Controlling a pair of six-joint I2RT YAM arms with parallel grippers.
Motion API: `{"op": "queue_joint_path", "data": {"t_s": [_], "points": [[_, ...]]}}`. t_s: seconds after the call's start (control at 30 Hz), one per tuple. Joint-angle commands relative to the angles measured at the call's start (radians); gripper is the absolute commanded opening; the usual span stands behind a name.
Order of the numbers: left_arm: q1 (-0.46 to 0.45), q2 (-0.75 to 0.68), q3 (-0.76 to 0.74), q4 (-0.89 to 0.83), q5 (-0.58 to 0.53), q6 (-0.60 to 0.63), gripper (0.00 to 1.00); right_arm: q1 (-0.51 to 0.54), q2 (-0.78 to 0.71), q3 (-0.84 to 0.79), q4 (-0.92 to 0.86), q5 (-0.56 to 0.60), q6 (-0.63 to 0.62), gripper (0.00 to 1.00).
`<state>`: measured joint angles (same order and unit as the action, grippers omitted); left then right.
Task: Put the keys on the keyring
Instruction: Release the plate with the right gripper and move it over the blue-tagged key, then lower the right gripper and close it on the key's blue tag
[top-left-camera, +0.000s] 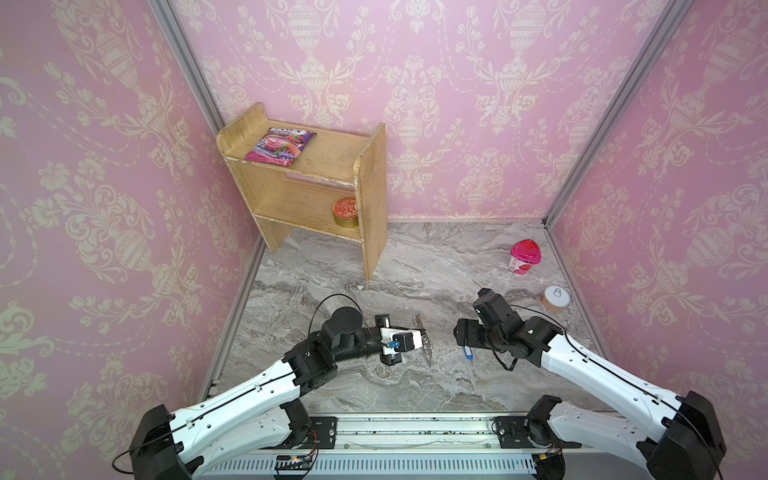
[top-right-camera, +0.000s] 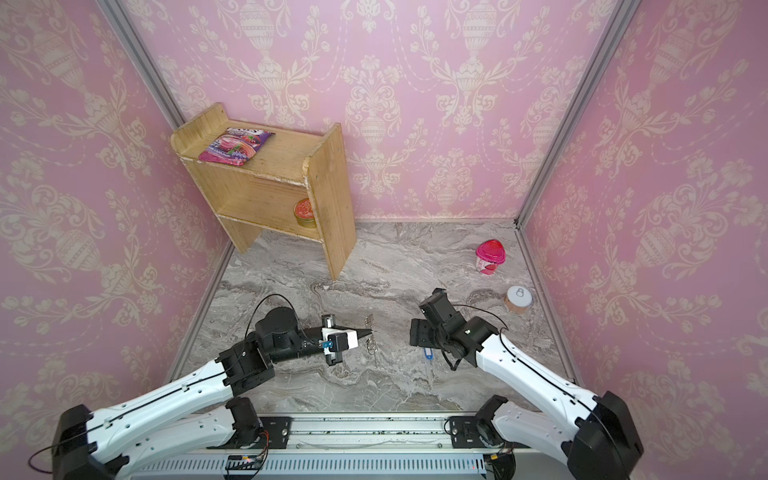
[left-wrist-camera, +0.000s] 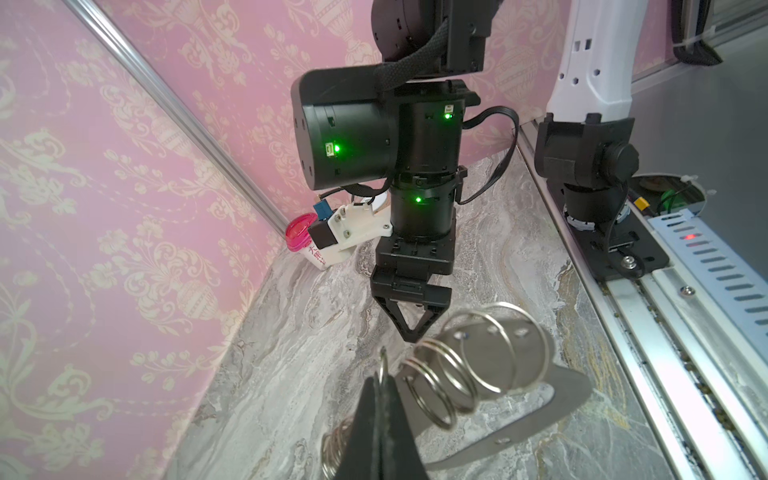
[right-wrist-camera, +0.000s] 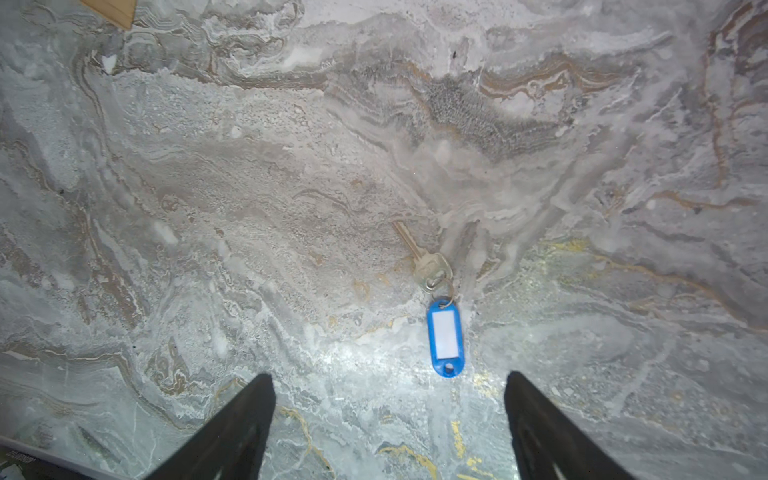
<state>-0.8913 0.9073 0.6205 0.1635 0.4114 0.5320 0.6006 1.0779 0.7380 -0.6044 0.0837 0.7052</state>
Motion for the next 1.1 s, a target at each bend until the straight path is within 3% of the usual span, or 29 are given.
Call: {"op": "queue_joint_path", "data": {"t_s": [0.0, 0.2, 0.3, 1.07], "points": [[0.029, 0.002, -0.028, 0.053, 0.093, -0.186, 0.00, -0.068, 0.015, -0.035, 0.061, -0.083, 0.030, 0.78], [0.034, -0.005, -0.057, 0.047, 0.109, -0.264, 0.00, -0.132, 0.100, -0.090, 0.178, -0.180, 0.048, 0.50], [0.034, -0.002, -0.068, 0.067, 0.117, -0.305, 0.00, -0.144, 0.130, -0.104, 0.202, -0.189, 0.062, 0.42], [0.038, 0.026, -0.095, 0.121, 0.132, -0.324, 0.00, -0.185, 0.292, -0.140, 0.298, -0.207, 0.080, 0.32]]}}
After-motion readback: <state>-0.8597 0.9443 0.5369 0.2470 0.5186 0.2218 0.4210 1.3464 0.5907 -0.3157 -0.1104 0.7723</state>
